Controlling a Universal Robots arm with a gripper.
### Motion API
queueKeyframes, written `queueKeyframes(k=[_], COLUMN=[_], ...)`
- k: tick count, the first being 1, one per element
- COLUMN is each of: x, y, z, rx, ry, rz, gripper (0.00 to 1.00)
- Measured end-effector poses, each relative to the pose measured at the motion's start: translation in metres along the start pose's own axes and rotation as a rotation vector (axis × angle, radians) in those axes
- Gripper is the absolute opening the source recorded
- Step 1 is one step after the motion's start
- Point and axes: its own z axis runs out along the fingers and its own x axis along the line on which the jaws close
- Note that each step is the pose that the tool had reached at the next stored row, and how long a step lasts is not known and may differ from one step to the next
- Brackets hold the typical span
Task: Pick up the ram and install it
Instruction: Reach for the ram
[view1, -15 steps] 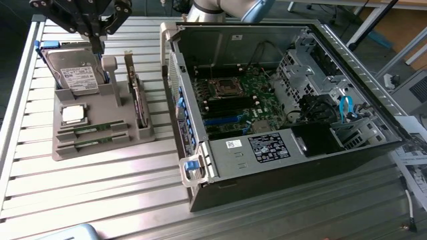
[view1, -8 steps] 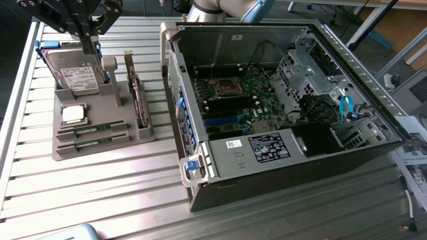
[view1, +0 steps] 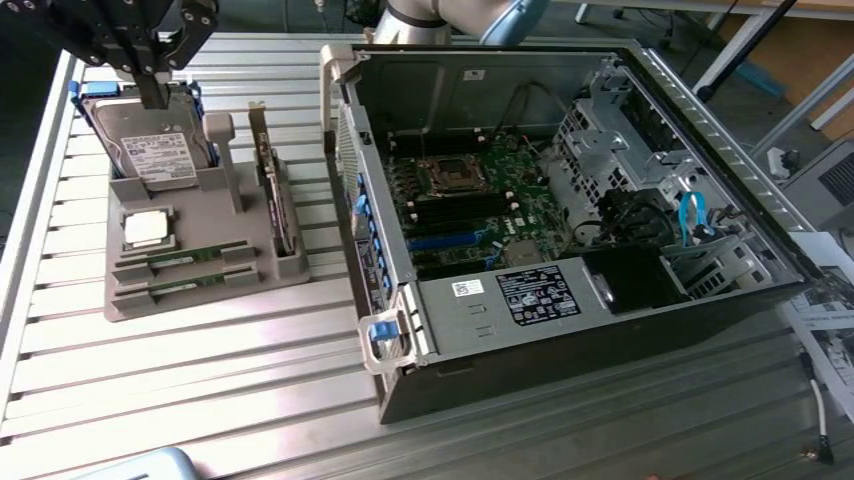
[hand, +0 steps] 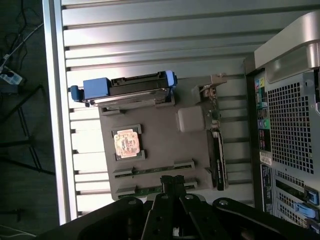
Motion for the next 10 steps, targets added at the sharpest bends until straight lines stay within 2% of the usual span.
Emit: queueKeyframes(k=[10], x=[0.018], y=[-0.0014], z=[0.0001], rx=[0.0004], ry=[0.0046], rz=[0.0], gripper=[0.11])
